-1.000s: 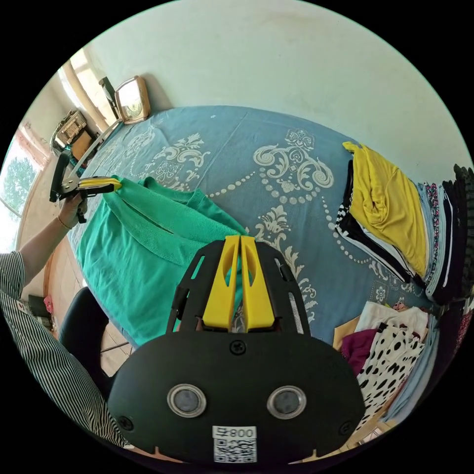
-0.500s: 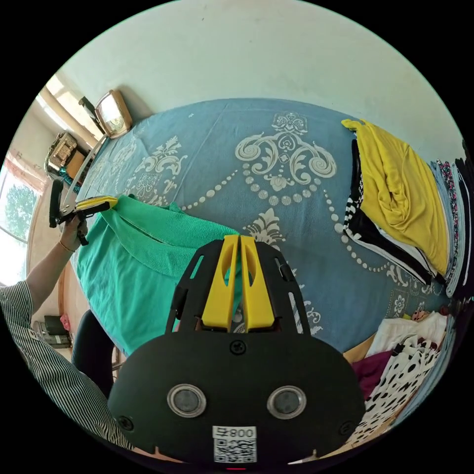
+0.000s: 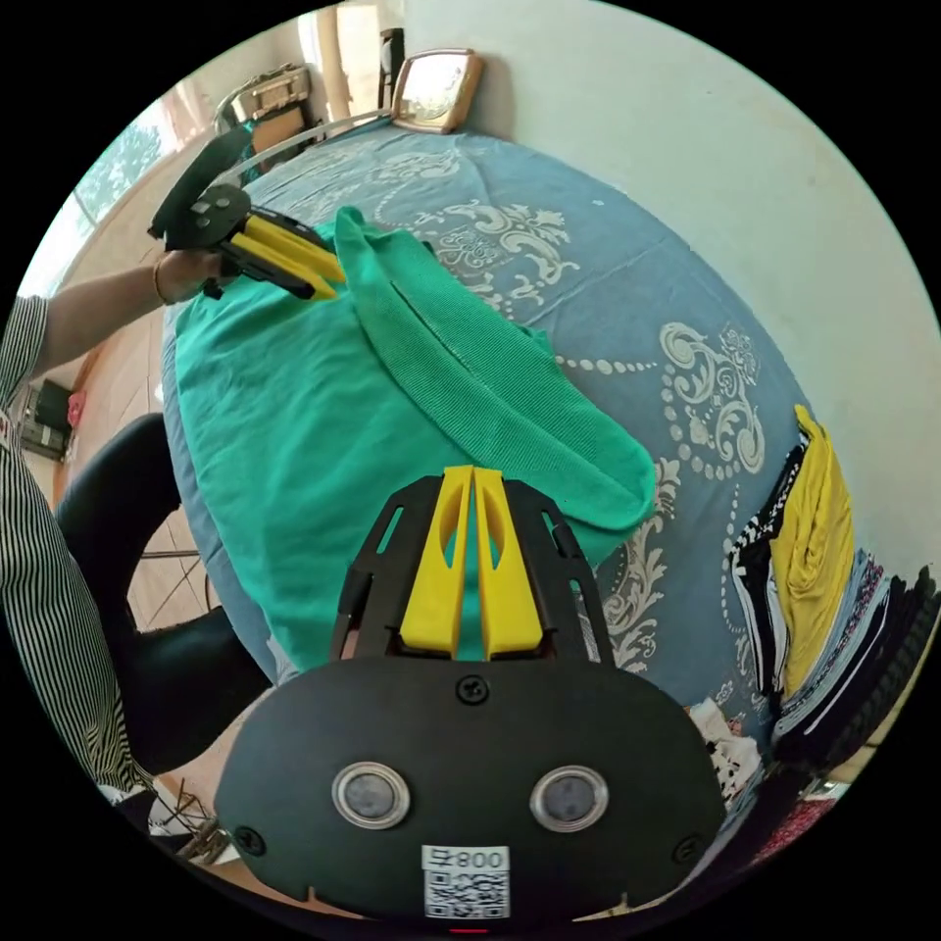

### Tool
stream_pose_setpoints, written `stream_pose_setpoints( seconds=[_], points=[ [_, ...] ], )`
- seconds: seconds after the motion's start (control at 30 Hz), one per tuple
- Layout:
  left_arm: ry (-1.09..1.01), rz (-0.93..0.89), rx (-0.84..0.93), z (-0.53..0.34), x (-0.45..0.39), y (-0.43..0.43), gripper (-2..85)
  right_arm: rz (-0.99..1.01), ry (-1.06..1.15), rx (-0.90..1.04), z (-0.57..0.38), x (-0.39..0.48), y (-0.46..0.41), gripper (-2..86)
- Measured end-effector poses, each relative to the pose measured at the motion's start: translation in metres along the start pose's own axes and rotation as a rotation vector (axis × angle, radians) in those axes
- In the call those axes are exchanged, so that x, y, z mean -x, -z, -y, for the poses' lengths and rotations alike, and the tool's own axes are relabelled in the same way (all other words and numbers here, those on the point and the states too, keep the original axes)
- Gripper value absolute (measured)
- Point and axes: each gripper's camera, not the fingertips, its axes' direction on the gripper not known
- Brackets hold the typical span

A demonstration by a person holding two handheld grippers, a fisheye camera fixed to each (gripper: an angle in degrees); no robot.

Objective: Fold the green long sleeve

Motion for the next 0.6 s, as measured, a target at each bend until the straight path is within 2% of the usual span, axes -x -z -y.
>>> stream_pose_setpoints(
  seconds=[0.17,0.33,0.47,0.6],
  points=[
    [0.022,0.042,-0.003,0.011,0.001,-0.007,2.0,-0.002,0.07,0.087,0.025,0.021,-0.026,-0.4],
    [0.086,0.04,-0.046,0.017,0.018,-0.008,0.9,-0.006,0.025,0.062,0.044,0.009,-0.026,-0.4],
    [0.142,0.048,-0.102,0.019,0.035,-0.004,0.5,-0.091,-0.021,0.005,0.059,-0.006,-0.014,-0.4],
    [0.217,0.073,-0.111,0.017,0.051,-0.008,0.3,-0.065,-0.11,-0.016,0.075,-0.033,-0.01,-0.4]
  ],
)
